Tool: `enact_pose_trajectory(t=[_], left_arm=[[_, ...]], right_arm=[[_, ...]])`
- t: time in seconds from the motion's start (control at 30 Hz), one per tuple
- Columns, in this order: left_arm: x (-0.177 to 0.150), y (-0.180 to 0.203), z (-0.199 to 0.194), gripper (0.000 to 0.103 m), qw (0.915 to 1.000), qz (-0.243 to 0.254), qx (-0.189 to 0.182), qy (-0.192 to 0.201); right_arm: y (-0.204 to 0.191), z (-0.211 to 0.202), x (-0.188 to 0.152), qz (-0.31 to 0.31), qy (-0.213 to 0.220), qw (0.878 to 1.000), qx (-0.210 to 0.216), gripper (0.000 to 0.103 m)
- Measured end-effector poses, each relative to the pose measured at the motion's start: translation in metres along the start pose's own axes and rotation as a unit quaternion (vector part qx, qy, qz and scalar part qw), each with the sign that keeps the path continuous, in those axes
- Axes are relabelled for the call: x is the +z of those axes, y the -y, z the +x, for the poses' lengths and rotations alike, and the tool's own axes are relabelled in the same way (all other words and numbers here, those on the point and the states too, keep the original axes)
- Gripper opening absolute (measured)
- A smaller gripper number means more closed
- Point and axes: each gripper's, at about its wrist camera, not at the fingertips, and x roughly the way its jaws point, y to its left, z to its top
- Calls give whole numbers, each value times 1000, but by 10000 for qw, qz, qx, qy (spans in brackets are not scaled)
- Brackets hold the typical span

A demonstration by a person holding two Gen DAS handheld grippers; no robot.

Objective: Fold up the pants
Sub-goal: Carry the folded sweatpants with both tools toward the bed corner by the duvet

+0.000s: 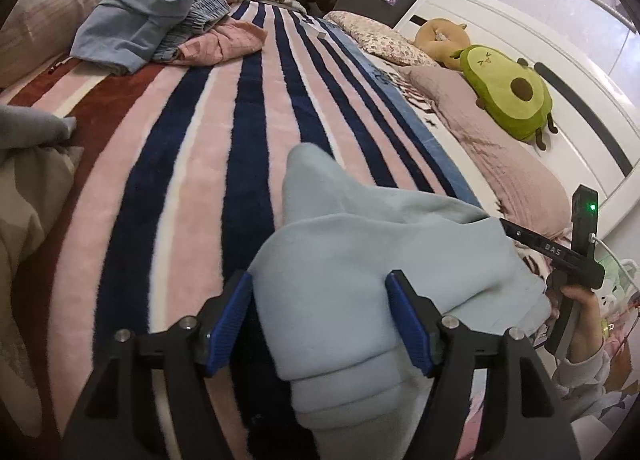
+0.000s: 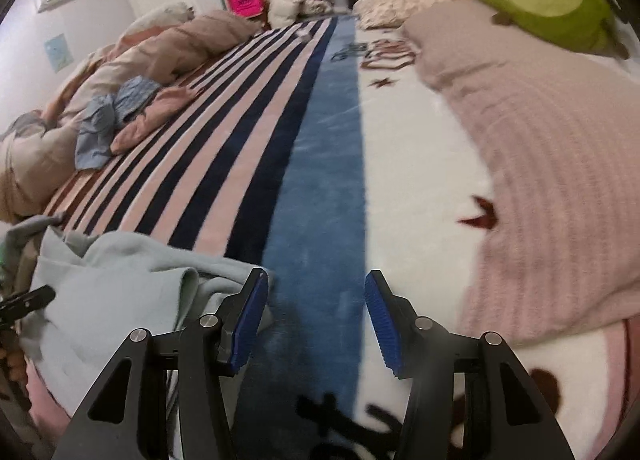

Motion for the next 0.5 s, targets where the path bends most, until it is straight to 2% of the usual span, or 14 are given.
enact_pose_trajectory(t=[0.1,0.17,0.27,0.3,0.4,0.5], left_arm=[[-1,2,-9,66,10000,22,-3,63],[-2,3,-12,66,10000,36,-9,74],[-6,2,-13,66,9999,-9,-160,19],[-9,2,-11,66,9997,-42,-220,-20],[-15,2,-5,66,9994,-103,-301,-116],[-18,1,-1,64,9991,-165,-378,-131]], right_arm=[[3,-15,-4,237,-1,9984,505,50],[0,-26,-8,277,43,9961,840,63],[-10,-29,-19,270,-173,9908,1317,74],[-14,-27,-22,274,-270,9891,1421,75],[-25,-14,-37,178,-623,9856,1565,76],[-28,-4,-44,234,-740,9852,1528,76]])
